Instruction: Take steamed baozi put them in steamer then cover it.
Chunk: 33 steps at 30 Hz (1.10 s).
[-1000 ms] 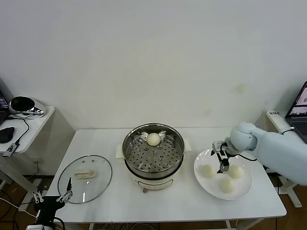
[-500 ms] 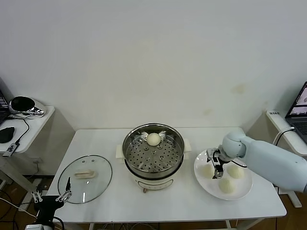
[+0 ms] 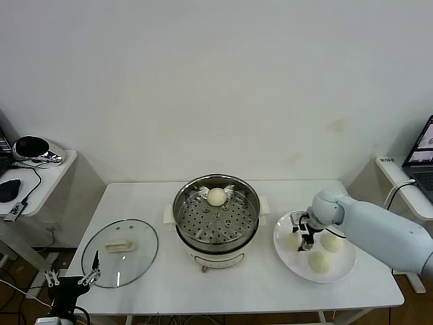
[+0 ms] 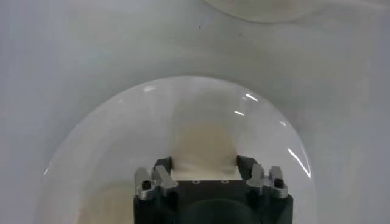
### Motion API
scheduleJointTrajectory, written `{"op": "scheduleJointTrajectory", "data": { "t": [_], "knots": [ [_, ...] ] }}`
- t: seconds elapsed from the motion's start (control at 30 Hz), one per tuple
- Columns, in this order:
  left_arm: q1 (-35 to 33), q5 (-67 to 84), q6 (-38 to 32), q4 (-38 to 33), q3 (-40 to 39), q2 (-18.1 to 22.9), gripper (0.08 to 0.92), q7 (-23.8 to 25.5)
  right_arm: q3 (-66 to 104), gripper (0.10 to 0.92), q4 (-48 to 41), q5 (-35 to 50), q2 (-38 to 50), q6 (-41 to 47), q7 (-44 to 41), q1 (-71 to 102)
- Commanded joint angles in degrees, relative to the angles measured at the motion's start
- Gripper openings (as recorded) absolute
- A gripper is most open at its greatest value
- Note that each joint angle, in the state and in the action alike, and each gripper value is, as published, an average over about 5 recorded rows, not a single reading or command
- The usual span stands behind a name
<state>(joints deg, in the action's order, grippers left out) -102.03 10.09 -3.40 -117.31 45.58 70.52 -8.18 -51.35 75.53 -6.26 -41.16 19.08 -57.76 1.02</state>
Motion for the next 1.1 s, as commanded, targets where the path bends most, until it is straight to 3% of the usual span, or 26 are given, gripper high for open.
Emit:
{"op": "scheduleJointTrajectory", "data": {
  "t": [0.03,0.37,0.53,0.77,1.1],
  "knots": [
    [-0.03,0.0,-0.01,-0.1,0.03,-0.06,0.823,-0.01,0.2,0.594,0.82,0.56,0.78,-0.04,-0.5,-1.16],
    [0.41,0.39,0.18,-0.66,-0.28,-0.77,0.823,0.06,-6.2,0.608,8.78,11.58,8.07,1.81,-3.15,-19.79],
    [0.81,0.76,0.38,-0.29,-0.59,-1.91,0.823,0.15,-13.34,0.611,11.22,19.77,6.82,3.59,-3.1,-35.7],
    [1.74,1.68,0.83,0.51,-0.34,-3.12,0.823,0.39,-23.28,0.617,13.17,32.43,-5.1,8.03,-0.05,-49.7],
    [1.28,2.21,0.61,0.95,0.52,-2.57,0.823,0.53,-23.52,0.619,5.21,42.0,-27.39,16.36,7.12,-43.01]
  ]
}}
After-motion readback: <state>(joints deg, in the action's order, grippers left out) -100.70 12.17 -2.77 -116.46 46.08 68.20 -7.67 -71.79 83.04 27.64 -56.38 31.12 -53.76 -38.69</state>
